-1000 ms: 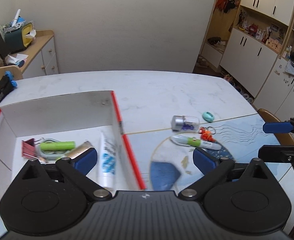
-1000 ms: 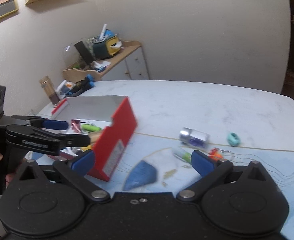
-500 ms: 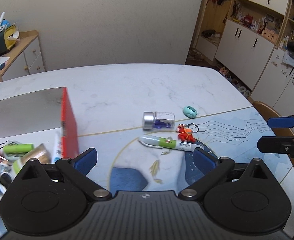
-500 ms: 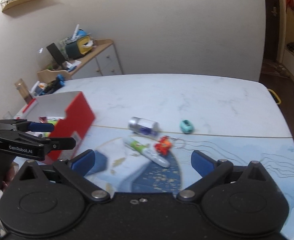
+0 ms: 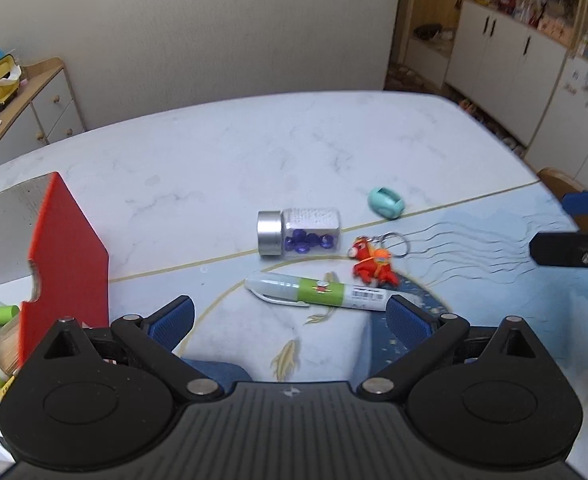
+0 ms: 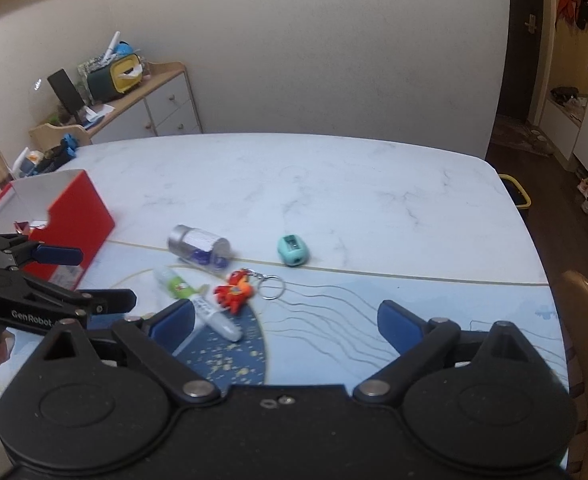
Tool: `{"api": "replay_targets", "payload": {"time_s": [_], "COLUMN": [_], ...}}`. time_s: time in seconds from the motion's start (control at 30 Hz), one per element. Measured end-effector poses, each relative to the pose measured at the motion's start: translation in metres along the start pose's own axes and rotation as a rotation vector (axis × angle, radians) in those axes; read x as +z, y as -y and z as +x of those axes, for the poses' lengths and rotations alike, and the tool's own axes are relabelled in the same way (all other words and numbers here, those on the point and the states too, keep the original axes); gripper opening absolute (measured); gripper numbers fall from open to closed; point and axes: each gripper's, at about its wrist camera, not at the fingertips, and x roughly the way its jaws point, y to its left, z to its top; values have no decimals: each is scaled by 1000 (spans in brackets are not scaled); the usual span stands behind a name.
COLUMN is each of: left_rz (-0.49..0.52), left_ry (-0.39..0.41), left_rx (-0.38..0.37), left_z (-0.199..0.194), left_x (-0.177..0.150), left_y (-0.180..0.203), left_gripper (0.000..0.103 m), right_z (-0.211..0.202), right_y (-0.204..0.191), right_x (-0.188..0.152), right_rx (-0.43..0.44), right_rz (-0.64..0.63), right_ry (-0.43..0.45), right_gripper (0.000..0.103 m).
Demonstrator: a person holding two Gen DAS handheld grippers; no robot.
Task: Organize rigid objects
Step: 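Withdraw both grippers from the box toward the glue stick and pill jar, then grasp the white glue stick with the left gripper while the right gripper grasps the teal sharpener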
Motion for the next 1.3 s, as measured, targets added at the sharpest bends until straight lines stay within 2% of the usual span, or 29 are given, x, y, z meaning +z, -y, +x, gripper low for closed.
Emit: {"api": "replay_targets", "payload": {"time_s": [0.4, 0.63, 0.87, 1.1, 1.3], "left_rz": [-134, -213, -228, -254, -232], "left_ry": [-64, -104, -118, -125, -126], "left_rx": [54, 60, 100, 95, 91], "left_z": [47, 66, 77, 80, 74], "left_x": [17, 22, 18, 10, 3], "left_y": [-10, -12, -6, -4, -3], "left_gripper": [102, 102, 102, 102, 101], "right_z": [65, 91, 116, 131, 141], "right_y": [6, 5, 3, -1, -2], "right_x": [27, 38, 43, 44, 44], "right_rx": [-41, -34, -30, -27, -29], "right_rz": [-57, -82, -86, -99, -111], "right_ry": [-44, -64, -84, -101, -117], "right_gripper": [93, 84, 82, 79, 75]}}
